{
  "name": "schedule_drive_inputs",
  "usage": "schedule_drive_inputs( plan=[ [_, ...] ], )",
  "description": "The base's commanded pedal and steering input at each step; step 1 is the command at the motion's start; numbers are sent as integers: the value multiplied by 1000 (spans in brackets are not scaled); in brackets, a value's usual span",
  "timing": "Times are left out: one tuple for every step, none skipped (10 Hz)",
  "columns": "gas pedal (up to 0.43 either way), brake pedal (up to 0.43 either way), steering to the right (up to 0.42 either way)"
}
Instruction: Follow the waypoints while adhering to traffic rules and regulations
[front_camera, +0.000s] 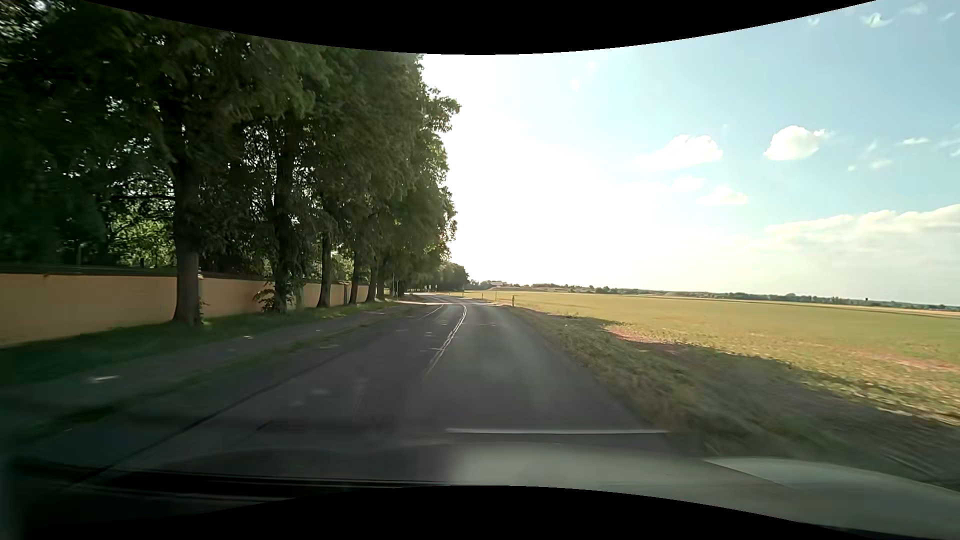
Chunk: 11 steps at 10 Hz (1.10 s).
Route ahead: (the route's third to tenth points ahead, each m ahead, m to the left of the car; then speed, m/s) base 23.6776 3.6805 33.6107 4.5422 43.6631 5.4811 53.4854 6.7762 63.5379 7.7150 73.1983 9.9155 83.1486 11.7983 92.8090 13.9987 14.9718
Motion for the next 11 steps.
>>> schedule_drive_inputs(
  plan=[
    [59, 6, -12],
    [59, 6, -12],
    [59, 6, -12],
    [59, 6, -14],
    [59, 6, -14],
    [59, 6, -15],
    [59, 6, -15],
    [59, 6, -16],
    [59, 6, -14],
    [59, 6, -12],
    [59, 6, -11]
  ],
)
